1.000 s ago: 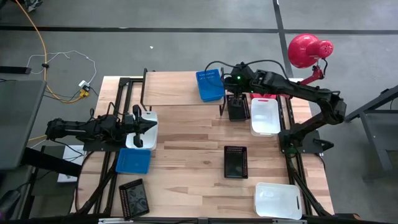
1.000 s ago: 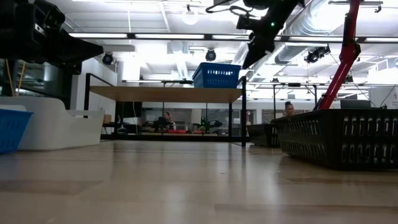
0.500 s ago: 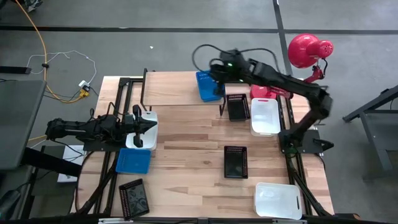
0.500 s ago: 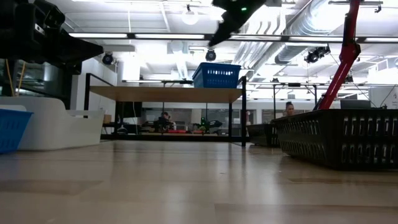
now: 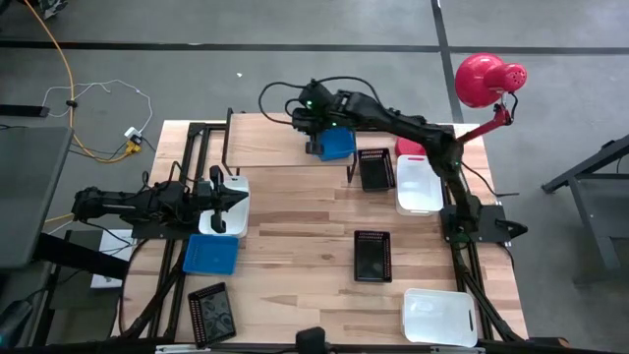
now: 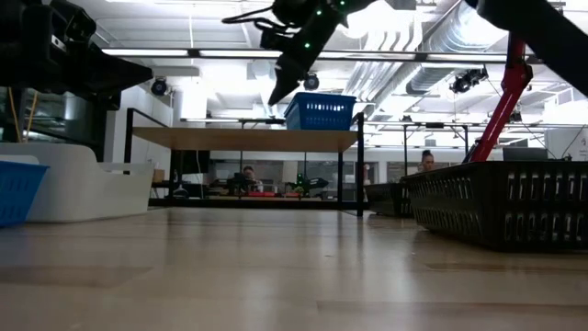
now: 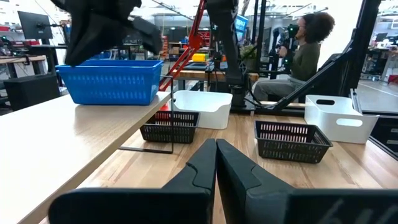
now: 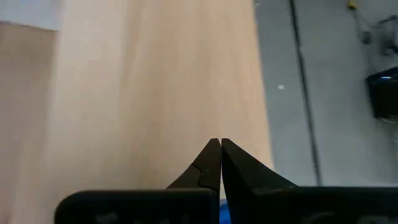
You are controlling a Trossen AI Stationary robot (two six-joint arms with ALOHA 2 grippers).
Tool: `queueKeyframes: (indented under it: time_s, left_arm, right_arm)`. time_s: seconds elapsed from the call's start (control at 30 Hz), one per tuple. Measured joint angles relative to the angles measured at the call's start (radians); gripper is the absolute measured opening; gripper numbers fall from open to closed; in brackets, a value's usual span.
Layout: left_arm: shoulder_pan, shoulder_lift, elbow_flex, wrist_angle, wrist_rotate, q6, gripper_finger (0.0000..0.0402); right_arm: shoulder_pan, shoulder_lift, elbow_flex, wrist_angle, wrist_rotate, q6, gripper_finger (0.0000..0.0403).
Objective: Stack baskets on shelf by color
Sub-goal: Stack the bottom right blue bin on the blue bin on the shelf
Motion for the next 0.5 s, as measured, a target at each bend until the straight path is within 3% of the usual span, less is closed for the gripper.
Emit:
queueKeyframes:
  time_s: [0.2, 0.5]
  left_arm:
    - [0.000, 0.000, 0.000, 0.000, 0.000, 0.000, 0.0001]
    - [0.000, 0.000, 0.000, 0.000, 0.000, 0.000, 0.0001]
  right_arm:
    - [-0.024, 0.037, 0.042, 0.001, 0.113, -0.010, 0.0000]
    - [-0.074, 0.037, 0.042, -0.035, 0.104, 0.021, 0.0000]
